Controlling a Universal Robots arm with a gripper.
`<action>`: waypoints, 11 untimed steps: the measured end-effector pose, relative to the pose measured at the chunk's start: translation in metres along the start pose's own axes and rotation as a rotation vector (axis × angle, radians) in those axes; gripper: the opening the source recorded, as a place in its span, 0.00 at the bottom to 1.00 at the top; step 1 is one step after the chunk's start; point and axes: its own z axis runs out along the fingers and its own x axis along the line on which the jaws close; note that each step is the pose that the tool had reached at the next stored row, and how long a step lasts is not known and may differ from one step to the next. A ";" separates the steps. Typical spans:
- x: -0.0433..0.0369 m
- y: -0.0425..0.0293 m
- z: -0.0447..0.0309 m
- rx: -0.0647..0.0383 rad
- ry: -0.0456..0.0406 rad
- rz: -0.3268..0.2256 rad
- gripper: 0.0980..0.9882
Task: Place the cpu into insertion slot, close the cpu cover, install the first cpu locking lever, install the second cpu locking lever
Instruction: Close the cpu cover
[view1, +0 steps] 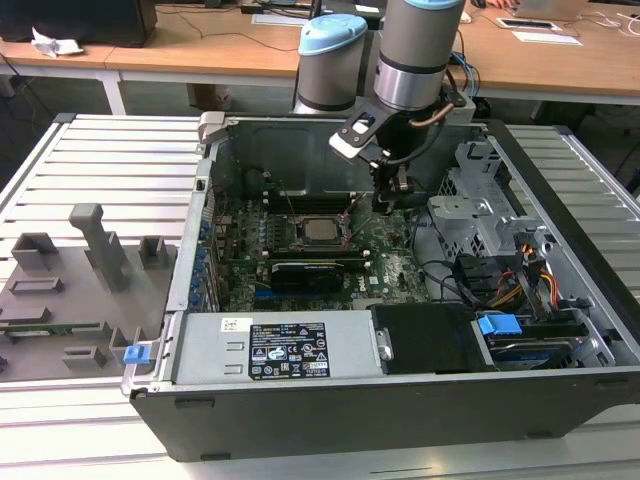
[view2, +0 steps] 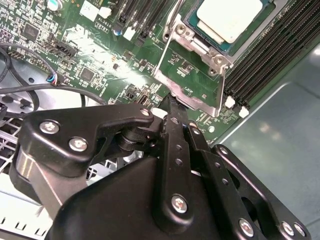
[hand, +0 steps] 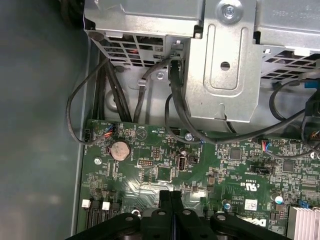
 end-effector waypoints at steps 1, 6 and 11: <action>0.0000 -0.0005 0.0000 0.000 0.0001 0.000 0.01; 0.0002 -0.0027 0.0000 0.000 0.0000 -0.001 0.01; 0.0004 -0.0045 0.0001 0.000 0.0000 -0.002 0.01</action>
